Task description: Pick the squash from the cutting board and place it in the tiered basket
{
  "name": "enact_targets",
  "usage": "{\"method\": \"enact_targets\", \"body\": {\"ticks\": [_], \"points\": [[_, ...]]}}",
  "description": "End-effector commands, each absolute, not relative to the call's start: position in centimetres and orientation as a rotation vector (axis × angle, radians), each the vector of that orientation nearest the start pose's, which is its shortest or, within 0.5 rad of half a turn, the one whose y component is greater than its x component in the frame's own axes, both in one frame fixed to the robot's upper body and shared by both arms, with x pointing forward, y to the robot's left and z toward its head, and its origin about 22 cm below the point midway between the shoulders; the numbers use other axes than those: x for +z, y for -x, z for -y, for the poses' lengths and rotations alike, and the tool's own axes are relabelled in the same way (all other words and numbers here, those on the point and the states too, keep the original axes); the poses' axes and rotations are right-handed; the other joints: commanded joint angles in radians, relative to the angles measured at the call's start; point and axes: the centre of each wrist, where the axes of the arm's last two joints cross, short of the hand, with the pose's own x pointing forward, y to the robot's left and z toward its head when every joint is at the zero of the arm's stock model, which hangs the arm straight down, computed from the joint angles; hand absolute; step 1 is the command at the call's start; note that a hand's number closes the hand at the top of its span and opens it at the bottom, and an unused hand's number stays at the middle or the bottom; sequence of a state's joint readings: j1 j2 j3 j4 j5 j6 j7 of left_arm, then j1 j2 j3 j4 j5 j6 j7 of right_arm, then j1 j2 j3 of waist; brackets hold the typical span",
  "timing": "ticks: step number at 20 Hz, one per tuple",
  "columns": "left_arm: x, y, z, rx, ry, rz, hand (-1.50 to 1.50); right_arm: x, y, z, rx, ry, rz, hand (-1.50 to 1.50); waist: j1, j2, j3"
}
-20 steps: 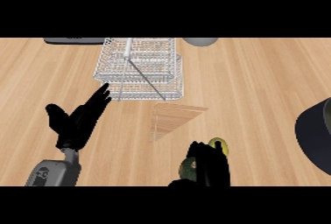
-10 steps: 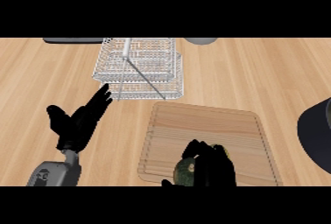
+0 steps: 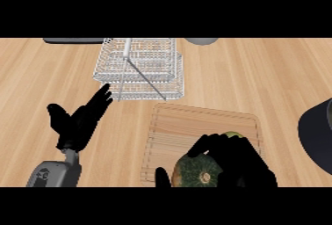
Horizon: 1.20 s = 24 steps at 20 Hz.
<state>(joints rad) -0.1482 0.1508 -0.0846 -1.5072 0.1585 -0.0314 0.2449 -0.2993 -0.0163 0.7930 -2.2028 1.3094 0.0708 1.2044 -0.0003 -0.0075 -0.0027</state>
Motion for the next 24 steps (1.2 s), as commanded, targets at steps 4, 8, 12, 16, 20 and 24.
{"method": "enact_targets", "body": {"ticks": [4, 8, 12, 16, 20, 24], "points": [[1.6, -27.9, -21.5, -0.151, 0.109, 1.377, 0.0, 23.1, -14.9, 7.0, 0.387, 1.092, 1.537, 1.5, 0.0, 0.002, -0.002], [2.7, -28.2, -22.3, -0.162, 0.13, 1.386, 0.0, 25.0, -17.8, 6.1, 0.432, 1.123, 1.554, 1.5, 0.017, 0.003, -0.003], [2.1, -27.7, -20.6, -0.158, 0.114, 1.386, 0.0, 26.4, -21.3, 4.6, 0.493, 1.14, 1.501, 1.5, 0.03, 0.004, -0.003], [2.2, -28.5, -21.4, -0.176, 0.136, 1.379, 0.0, 29.5, -24.3, 3.7, 0.467, 1.117, 1.486, 1.5, 0.033, 0.007, -0.003], [3.2, -29.0, -20.7, -0.174, 0.136, 1.394, 0.0, 32.6, -27.5, 3.0, 0.422, 1.063, 1.464, 1.5, 0.041, 0.009, -0.001], [2.8, -28.1, -21.0, -0.19, 0.156, 1.408, 0.0, 34.3, -31.6, 1.8, 0.384, 1.07, 1.465, 1.5, 0.056, 0.015, -0.001]]}}
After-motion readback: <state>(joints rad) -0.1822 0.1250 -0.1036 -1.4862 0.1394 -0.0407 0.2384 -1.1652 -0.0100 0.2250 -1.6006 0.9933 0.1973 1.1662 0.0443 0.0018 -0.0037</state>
